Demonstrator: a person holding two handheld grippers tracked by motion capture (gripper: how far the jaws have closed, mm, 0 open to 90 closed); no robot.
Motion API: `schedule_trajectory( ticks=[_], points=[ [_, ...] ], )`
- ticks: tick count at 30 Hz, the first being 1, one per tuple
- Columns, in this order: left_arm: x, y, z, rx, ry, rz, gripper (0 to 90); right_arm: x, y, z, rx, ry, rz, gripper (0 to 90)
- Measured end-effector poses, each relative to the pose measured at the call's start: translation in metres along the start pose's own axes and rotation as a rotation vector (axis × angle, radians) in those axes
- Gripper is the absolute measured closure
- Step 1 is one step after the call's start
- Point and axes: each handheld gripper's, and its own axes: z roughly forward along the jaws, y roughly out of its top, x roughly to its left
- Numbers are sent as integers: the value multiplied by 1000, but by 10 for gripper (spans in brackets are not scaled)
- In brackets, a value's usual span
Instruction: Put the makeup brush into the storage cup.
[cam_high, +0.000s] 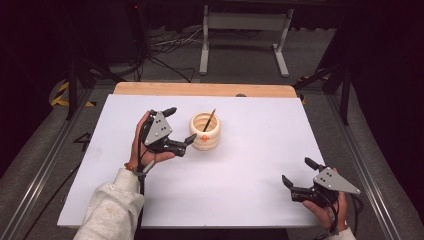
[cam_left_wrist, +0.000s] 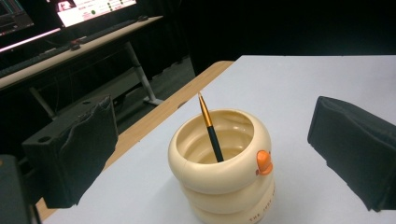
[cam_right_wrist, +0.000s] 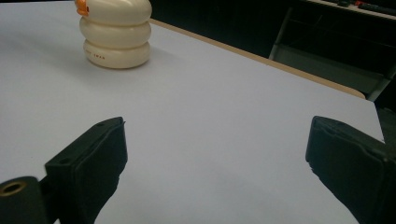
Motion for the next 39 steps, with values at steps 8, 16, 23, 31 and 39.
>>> schedule_trajectory(
  ticks=[8, 16, 23, 31, 39],
  points=[
    [-4, -6, -11, 1, 2, 23, 36, 0, 0, -1, 3, -1, 1, 57],
    [-6, -13, -20, 1, 7, 43, 41, 1, 0, 0, 4, 3, -2, 58],
    [-8, -19, -28, 11, 7, 52, 42, 1, 0, 0, 4, 2, -1, 58],
    [-10, -25, -36, 18, 14, 57, 45, 1, 0, 0, 5, 0, -2, 59],
    [-14, -34, -47, 27, 21, 48, 47, 3, 1, -1, 3, -2, -13, 59]
  ],
)
